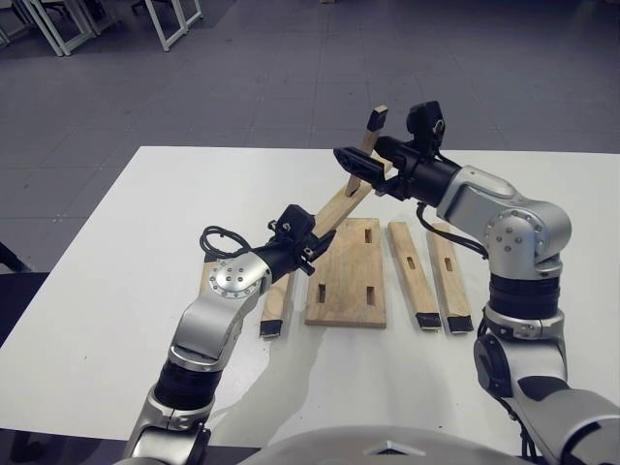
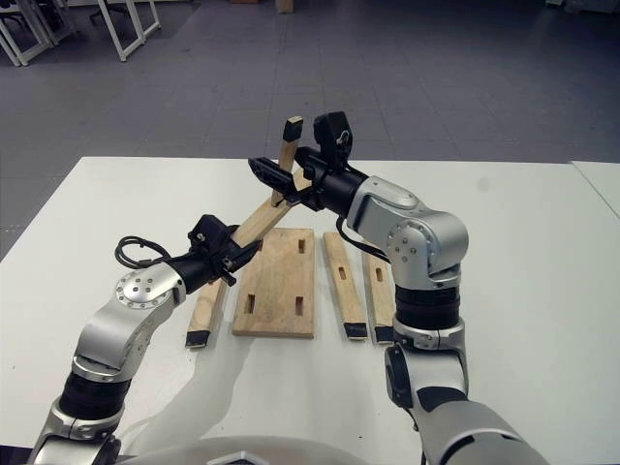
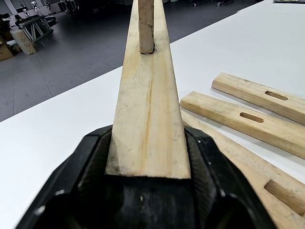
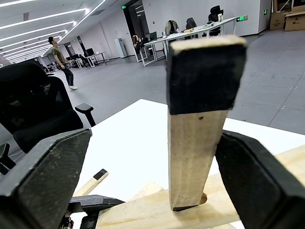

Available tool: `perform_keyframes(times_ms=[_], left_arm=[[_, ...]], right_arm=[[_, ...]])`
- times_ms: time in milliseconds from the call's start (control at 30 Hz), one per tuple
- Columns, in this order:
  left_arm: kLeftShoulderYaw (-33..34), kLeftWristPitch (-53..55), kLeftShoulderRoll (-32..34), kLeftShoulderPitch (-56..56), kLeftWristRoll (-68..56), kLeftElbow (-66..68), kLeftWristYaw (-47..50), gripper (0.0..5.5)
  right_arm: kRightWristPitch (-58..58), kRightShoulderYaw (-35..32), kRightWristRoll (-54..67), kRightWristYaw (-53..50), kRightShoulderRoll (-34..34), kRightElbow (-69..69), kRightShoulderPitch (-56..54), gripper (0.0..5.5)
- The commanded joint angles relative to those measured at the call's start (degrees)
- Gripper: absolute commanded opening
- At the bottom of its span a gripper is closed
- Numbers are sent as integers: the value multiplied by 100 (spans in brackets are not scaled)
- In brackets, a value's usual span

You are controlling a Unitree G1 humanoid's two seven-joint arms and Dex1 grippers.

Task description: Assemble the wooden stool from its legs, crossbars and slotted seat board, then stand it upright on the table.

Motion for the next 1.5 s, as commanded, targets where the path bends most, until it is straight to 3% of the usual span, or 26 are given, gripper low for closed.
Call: perform_keyframes(times_ms=[33,500,867,1100,1500], left_arm=[[4,11,-20,-70,40,-30,47,206],[-8,5,-47,-53,52,-35,49,206],[-3,0,-38,-62,48,-42,37,206],[30,4,-78,-147,41,-48,65,205],[-307,18,325,1156,134,280,-108,205]], right_arm=[[-94,-53,-39,-73,30,68,-189,383],[-636,234,-500,52,-232,217,-131,131],[-1161,510,-1056,446,-562,599,-112,131],[-969,966,-1082,851,-568,445,475,131],[-730,408,-916,676,-565,328,195,131]])
